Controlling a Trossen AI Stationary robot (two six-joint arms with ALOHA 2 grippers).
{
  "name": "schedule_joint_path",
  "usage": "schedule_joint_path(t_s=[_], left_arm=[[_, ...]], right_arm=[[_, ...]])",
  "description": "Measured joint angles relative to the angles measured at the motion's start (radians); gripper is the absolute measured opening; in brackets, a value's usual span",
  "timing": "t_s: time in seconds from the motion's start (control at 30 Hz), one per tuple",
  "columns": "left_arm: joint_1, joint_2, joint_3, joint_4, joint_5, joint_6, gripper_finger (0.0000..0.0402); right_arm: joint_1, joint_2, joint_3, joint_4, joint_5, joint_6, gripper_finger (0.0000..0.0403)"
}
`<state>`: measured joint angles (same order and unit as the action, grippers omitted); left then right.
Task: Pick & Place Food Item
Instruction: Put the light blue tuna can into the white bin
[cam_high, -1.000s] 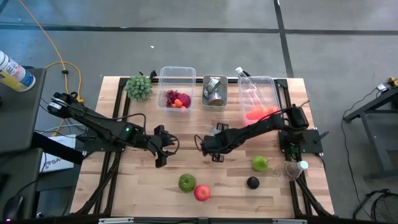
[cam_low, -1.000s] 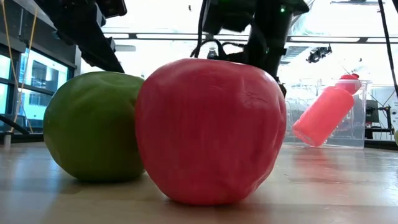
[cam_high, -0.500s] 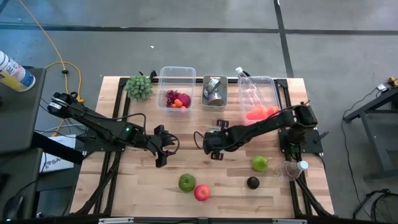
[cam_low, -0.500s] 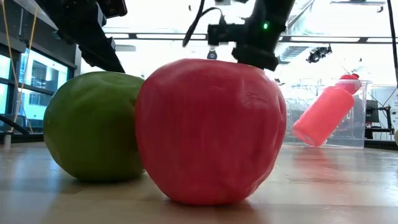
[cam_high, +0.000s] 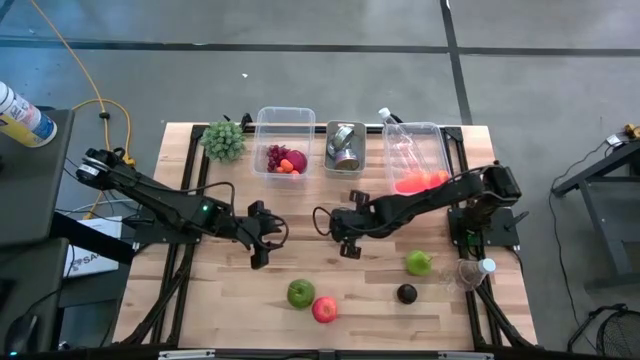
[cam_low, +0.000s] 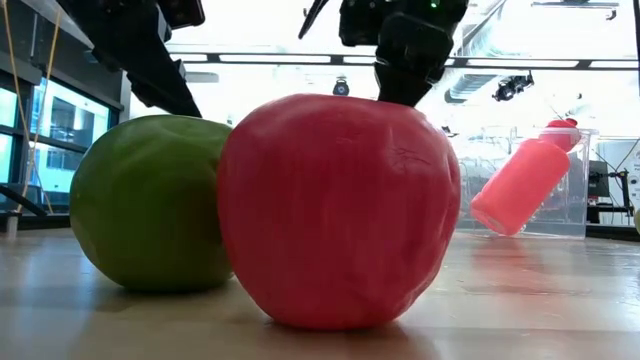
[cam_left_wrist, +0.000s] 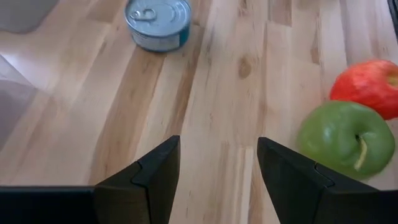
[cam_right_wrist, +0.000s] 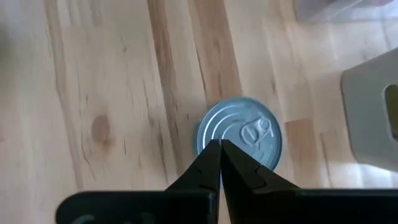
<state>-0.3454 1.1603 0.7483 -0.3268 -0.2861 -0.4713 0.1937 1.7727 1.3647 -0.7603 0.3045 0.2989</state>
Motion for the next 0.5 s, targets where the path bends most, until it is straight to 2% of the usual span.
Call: schedule_joint_path(t_s=[0.17,0.33,0.5], left_arm=[[0.001,0.035,0.0,0.071,-0.077,0.13,0.0205],[0.043,0.129,0.0,0.306,-0.081,0.373,0.0205],[0.125,0.276,0.0,0.561,-0.042,0.596,0.0205]], right_arm=[[0.0,-0.004,0.0,-0.027,0.011,0.032,0.0002],[0.013,-0.07,0.0,-0.131,0.044,0.15,0.0002],[0.101,-0.141,0.0,-0.229,0.144,0.276,0.0002]])
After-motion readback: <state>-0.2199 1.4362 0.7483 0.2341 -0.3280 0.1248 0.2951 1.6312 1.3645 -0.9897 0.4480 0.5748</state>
